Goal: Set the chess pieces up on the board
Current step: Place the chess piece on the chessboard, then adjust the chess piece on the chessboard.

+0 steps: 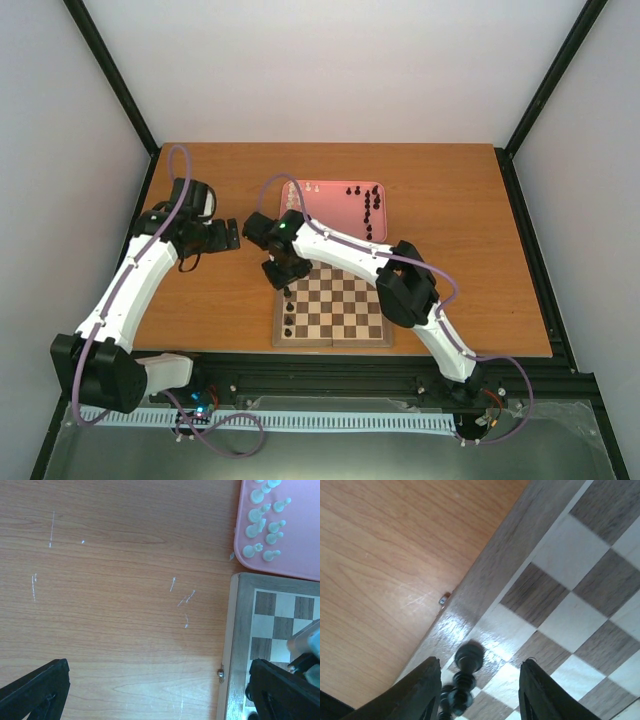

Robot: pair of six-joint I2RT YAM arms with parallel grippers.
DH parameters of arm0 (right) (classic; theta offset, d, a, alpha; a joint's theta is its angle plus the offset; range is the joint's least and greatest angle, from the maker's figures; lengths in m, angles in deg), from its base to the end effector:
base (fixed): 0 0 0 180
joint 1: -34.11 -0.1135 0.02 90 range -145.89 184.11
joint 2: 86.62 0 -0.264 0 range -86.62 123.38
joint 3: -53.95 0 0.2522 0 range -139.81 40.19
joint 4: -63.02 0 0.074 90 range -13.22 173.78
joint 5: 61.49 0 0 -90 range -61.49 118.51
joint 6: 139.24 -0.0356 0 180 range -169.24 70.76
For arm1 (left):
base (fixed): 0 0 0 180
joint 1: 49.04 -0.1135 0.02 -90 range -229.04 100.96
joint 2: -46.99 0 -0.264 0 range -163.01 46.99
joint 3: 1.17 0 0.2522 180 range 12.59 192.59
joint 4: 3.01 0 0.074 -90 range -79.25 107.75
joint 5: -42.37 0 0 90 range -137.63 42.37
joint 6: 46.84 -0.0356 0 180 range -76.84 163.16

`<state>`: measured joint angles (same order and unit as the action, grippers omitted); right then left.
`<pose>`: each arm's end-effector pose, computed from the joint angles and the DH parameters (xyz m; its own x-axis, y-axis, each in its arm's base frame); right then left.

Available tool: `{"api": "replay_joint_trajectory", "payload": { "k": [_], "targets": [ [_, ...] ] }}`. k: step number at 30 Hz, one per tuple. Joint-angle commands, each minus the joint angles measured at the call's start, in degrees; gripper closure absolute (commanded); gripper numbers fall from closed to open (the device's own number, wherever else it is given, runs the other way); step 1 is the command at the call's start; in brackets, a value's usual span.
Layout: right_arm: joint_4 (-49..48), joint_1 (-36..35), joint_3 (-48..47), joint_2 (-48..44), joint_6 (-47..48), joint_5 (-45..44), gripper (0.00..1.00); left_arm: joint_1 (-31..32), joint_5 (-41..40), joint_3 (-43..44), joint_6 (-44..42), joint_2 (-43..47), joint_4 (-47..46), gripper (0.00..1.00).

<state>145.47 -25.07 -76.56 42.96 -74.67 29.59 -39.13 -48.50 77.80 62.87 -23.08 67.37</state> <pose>0.2333 0.3924 0.2127 -0.8270 -0.5482 -0.1252 -0.5591 0.8252 0.0802 0.2281 -0.0393 0.3044 -0.8705 -0.1903 -0.4540 -0.1366 0.9794 -0.1485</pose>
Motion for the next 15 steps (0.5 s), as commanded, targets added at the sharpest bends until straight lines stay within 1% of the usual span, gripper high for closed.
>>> {"api": "replay_joint_trajectory", "payload": {
  "k": [1,9,15],
  "targets": [
    [-0.88,2.21,-1.29,-1.21,2.44,0.58,0.55,-0.16,-0.76,2.64,-0.51,-1.45,0.12,0.00],
    [-0.94,3.81,-1.16,0.21,4.78,1.05,0.56,-0.16,-1.02,3.83,-0.38,-4.63,-0.33,0.00],
    [-1.22,4.33,-0.82,1.21,6.72,3.48,0.56,-0.16,-1.26,4.58,-0.23,-5.65,-0.58,0.00]
  ]
}}
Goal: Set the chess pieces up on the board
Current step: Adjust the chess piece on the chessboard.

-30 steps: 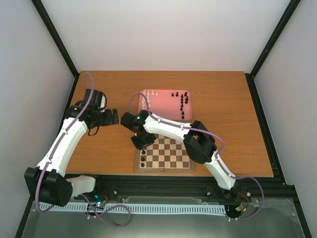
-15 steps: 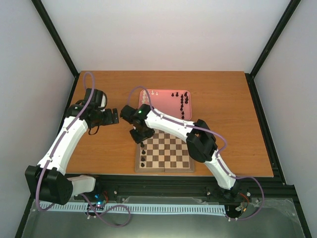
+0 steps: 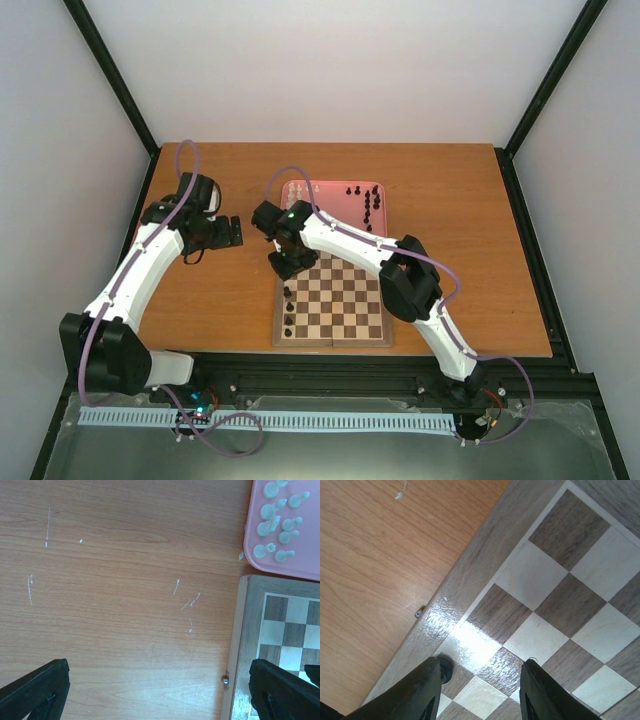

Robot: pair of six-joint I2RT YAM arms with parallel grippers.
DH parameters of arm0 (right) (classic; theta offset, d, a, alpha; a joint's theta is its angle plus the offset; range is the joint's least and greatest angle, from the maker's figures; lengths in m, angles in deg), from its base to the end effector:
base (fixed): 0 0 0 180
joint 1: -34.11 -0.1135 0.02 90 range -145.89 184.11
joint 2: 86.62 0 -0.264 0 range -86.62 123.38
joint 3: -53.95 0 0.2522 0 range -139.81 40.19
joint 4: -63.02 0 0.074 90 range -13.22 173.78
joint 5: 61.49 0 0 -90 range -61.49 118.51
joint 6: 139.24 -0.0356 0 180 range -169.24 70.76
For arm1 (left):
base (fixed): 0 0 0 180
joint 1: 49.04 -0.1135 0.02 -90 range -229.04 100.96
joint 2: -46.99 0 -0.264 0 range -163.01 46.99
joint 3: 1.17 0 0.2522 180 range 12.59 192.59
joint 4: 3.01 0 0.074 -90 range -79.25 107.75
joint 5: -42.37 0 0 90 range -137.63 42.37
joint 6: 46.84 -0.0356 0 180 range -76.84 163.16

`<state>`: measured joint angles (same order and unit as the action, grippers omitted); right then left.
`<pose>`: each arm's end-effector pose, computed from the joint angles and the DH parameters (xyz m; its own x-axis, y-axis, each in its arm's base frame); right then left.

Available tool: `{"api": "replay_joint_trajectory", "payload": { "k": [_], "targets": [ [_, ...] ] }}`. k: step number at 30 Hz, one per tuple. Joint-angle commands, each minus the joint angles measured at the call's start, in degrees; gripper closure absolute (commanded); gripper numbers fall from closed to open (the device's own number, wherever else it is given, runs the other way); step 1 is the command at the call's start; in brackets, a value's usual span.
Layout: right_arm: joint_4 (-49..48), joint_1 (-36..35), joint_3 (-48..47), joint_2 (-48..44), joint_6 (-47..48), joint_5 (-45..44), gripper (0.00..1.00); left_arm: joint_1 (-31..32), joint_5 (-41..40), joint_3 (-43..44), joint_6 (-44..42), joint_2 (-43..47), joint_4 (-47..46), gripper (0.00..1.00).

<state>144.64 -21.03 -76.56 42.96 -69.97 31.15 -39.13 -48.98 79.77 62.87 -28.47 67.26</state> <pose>0.2605 0.3768 0.2129 -0.8192 -0.5574 -0.1352 -0.5709 0.8149 0.0998 0.2478 -0.0424 0.2940 -0.8937 -0.1861 -0.4082 -0.1479 0.9812 -0.1236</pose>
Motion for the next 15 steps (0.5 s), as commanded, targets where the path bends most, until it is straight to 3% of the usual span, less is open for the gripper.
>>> {"api": "replay_joint_trajectory", "payload": {
  "k": [1,15],
  "targets": [
    [-0.45,0.25,-0.77,1.39,2.28,2.42,0.56,-0.11,-0.87,2.54,-0.22,-0.23,-0.44,0.00],
    [-1.38,0.20,4.97,-0.27,2.21,4.31,0.56,-0.16,-0.84,0.07,-0.69,1.19,-1.05,0.00]
  ]
}}
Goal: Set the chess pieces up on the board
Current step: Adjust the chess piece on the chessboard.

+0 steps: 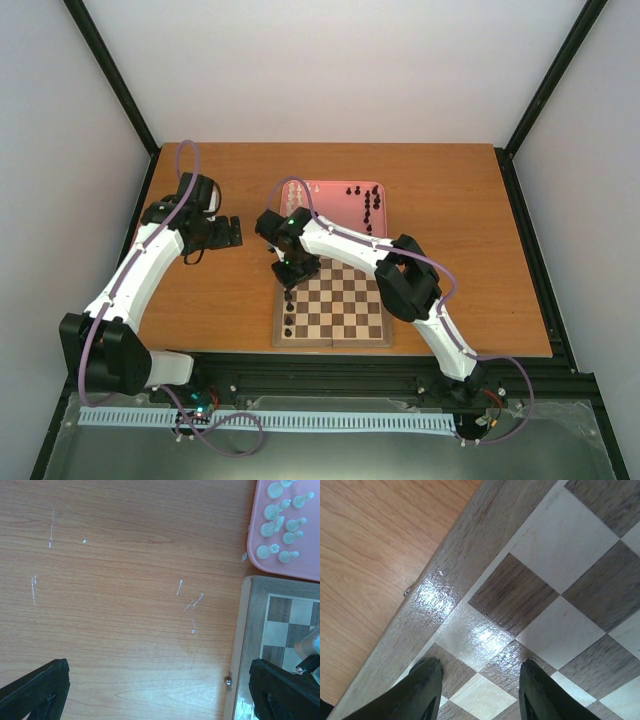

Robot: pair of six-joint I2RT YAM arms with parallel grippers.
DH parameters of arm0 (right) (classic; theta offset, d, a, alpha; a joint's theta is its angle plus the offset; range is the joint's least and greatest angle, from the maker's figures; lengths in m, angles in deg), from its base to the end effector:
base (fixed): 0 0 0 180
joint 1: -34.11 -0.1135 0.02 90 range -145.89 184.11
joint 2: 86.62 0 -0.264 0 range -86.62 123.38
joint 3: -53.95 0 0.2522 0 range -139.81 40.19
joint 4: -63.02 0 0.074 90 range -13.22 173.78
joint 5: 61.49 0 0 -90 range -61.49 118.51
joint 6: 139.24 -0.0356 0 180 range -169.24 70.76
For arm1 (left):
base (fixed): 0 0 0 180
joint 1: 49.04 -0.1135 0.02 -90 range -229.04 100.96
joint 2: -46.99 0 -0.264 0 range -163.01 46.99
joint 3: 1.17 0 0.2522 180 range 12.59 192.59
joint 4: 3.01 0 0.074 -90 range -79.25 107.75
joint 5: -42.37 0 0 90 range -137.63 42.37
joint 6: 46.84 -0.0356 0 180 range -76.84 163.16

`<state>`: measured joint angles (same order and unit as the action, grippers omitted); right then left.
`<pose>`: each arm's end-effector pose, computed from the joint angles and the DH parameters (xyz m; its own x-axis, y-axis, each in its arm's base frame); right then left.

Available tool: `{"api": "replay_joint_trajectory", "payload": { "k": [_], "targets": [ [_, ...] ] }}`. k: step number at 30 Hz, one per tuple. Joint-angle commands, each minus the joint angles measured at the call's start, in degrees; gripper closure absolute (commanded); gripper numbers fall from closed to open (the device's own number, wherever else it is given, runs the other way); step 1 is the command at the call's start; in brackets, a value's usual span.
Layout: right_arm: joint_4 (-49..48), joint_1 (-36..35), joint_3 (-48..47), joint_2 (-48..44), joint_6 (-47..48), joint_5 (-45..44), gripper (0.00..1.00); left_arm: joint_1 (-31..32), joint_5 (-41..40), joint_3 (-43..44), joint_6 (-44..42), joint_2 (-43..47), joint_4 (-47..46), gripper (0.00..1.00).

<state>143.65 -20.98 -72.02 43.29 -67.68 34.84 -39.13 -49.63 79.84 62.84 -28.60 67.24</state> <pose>0.2551 0.3724 0.1898 -0.8002 -0.5972 -0.0551 -0.5987 0.7897 0.1341 0.2484 -0.0421 0.2938 -0.8925 -0.1857 -0.4111 -0.1521 0.9818 -0.1135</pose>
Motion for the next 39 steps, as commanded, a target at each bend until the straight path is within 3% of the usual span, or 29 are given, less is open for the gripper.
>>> {"api": "replay_joint_trajectory", "payload": {
  "k": [1,12,17,25,39],
  "targets": [
    [-0.40,0.08,0.55,-0.64,-0.23,0.61,0.57,-0.16,-0.12,-0.08,-0.75,1.39,-1.08,0.00],
    [-1.06,-0.01,1.44,-1.26,-1.33,-0.02,0.56,-0.15,0.74,-1.02,-0.69,2.01,-1.53,0.00],
    [0.05,-0.02,-2.42,0.42,-1.67,-1.42,0.51,-0.16,0.90,-1.06,-0.70,2.03,-1.77,0.00],
    [1.93,-0.02,-8.58,2.01,-1.43,-2.38,0.51,-0.16,0.42,-0.86,-0.74,2.55,-1.74,0.00],
    [2.92,-3.31,-2.83,-0.99,0.43,-0.51,0.51,-0.16,0.93,-1.84,-0.60,3.52,-1.86,0.00]
  ]
}}
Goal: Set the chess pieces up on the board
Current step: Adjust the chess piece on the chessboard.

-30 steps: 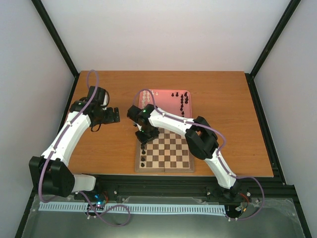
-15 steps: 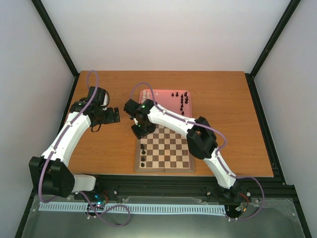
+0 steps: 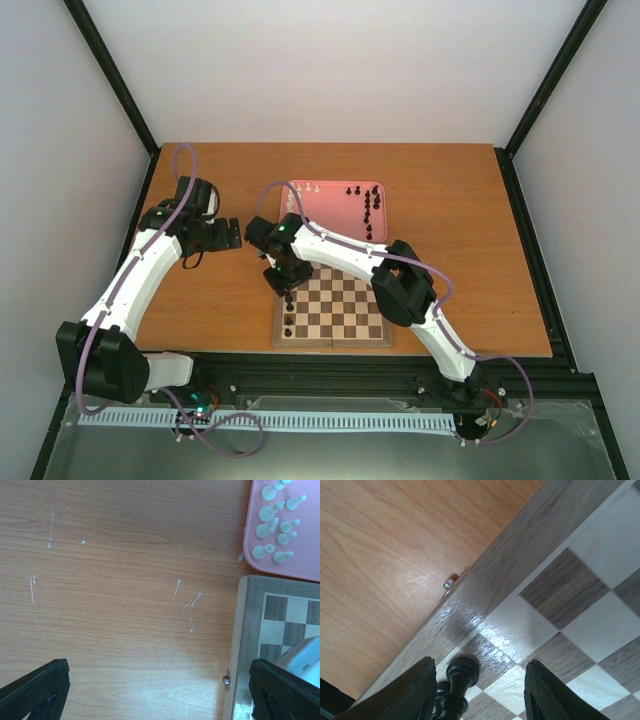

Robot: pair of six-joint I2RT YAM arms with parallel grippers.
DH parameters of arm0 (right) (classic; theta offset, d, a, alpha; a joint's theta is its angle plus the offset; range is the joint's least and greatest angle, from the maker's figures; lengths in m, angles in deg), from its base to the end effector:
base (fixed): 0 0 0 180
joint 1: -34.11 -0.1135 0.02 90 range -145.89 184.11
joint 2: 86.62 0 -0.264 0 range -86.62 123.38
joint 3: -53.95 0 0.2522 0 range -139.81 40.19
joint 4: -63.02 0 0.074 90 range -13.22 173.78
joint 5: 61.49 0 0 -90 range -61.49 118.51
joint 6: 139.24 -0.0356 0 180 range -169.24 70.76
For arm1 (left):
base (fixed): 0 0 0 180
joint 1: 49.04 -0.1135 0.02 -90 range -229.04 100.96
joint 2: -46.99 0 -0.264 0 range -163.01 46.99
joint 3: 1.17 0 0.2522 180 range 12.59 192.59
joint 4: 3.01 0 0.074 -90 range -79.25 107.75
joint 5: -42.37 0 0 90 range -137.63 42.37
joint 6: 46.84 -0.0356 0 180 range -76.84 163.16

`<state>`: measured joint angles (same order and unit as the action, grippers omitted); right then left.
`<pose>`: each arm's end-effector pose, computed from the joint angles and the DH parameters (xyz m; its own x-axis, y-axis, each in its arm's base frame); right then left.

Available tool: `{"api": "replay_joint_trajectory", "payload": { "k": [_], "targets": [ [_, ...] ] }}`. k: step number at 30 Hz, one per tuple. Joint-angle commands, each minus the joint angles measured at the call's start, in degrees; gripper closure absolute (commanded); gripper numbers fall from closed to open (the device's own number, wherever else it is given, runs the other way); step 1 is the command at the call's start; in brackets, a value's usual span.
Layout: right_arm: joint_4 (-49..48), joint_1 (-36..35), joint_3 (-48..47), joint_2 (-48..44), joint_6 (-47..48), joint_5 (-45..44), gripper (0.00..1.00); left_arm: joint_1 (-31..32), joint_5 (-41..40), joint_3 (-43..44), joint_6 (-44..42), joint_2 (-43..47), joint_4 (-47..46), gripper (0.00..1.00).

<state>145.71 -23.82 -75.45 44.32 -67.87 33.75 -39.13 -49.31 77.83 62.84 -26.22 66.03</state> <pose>0.2394 0.3882 0.1973 -0.7717 -0.6325 -0.0662 -0.6355 0.7630 0.1182 0.2405 -0.0410 0.2938 -0.8818 -0.1877 -0.4326 -0.1465 0.9810 -0.1269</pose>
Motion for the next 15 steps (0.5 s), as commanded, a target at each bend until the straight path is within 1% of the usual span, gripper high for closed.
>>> {"api": "replay_joint_trajectory", "payload": {
  "k": [1,15],
  "targets": [
    [0.98,-0.55,0.72,-2.01,0.63,0.69,0.51,-0.16,0.70,0.23,-0.53,1.10,-0.67,0.00],
    [1.21,-1.57,1.23,-1.56,1.38,0.74,0.51,-0.16,0.36,-0.28,-0.59,1.40,-0.76,0.00]
  ]
}}
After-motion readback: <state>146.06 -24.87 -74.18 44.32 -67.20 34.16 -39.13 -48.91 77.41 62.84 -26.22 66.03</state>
